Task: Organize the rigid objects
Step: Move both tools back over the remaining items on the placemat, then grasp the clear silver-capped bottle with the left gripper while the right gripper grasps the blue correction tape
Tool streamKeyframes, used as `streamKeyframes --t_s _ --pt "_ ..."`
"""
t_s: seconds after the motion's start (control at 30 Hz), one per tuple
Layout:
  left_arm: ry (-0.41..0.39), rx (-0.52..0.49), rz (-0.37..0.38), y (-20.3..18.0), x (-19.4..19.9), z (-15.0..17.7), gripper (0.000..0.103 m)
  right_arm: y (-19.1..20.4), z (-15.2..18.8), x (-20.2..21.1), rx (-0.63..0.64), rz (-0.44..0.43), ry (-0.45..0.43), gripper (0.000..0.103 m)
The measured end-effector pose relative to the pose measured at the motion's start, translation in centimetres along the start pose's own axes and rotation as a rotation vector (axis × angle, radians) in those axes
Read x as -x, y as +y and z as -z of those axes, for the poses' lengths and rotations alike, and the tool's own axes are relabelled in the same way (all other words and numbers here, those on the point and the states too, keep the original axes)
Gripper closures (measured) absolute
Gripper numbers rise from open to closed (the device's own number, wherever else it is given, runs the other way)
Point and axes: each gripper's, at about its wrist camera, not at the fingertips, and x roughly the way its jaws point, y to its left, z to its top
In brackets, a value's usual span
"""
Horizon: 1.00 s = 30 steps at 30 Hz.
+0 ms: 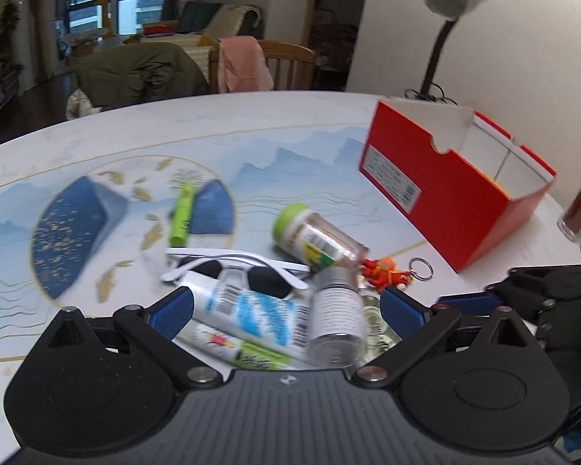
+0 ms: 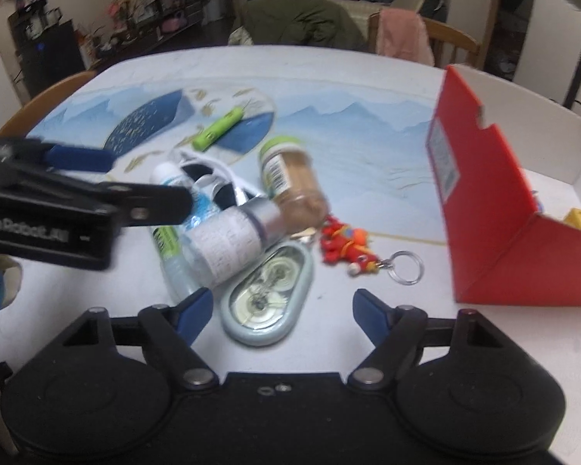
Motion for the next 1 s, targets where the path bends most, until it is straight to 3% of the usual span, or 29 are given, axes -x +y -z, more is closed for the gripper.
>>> streamKeyframes --t_s 0.33,0.5,0.8,1.0 --pt "0.055 -0.034 0.011 -2.0 -2.7 -0.1 0.001 0.5 -0.1 -2.5 0.028 -0.006 0.018 0.037" --pt "0.098 -0.025 0.019 -2.0 -3.6 0.1 0.030 0.7 -0.2 -3.3 0.033 -0.007 0.027 0.038" --pt "0.131 -0.046 0.033 -2.7 -4.2 0.4 0.061 0.9 -0.4 -3.4 0.050 -0.008 0.022 0.044" --pt "0.142 -0.009 0.056 -2.5 -4.1 0.3 0.063 0.5 -0.3 -3.0 0.036 -0.015 0.032 0.045"
